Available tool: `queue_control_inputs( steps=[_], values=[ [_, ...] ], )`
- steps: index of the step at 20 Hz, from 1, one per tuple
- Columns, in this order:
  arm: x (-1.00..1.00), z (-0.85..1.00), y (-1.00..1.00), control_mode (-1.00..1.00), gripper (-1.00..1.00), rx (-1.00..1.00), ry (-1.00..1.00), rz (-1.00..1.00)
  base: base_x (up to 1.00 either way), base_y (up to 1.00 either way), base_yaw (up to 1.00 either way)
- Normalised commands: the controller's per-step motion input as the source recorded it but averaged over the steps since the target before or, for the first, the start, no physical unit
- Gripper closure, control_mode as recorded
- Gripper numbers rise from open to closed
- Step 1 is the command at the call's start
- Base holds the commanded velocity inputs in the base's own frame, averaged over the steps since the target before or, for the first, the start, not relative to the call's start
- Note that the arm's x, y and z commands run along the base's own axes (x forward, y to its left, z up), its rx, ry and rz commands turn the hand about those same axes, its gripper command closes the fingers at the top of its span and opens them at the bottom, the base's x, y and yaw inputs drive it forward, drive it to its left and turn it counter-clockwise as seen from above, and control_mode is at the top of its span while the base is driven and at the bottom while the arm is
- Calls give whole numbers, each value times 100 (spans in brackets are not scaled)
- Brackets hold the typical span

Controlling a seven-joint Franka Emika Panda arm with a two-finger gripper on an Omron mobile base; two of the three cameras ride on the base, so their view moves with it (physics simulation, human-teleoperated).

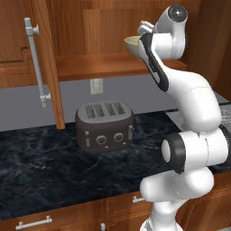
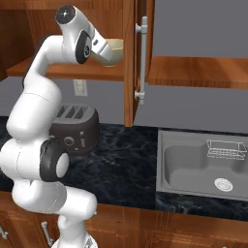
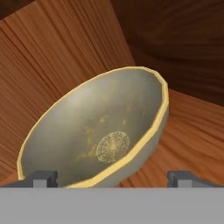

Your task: Pick up the bowls from the cabinet and place each bowl in front of a stool on the dining counter.

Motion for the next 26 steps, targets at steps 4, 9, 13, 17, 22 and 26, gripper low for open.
queue_control_inputs(
  steps=[4, 9, 13, 17, 22, 26],
  values=[
    [17, -4, -1, -100, -100, 0, 3, 0, 0, 0, 0],
    [15, -8, 0, -100, -100, 0, 2, 0, 0, 0, 0],
    [18, -12, 0, -100, -100, 0, 0, 0, 0, 0, 0],
    [16, -15, 0, -100, -100, 0, 0, 0, 0, 0, 0],
    [20, -8, -3, -100, -100, 0, 0, 0, 0, 0, 0],
    [16, -13, -4, -100, -100, 0, 2, 0, 0, 0, 0]
  ],
)
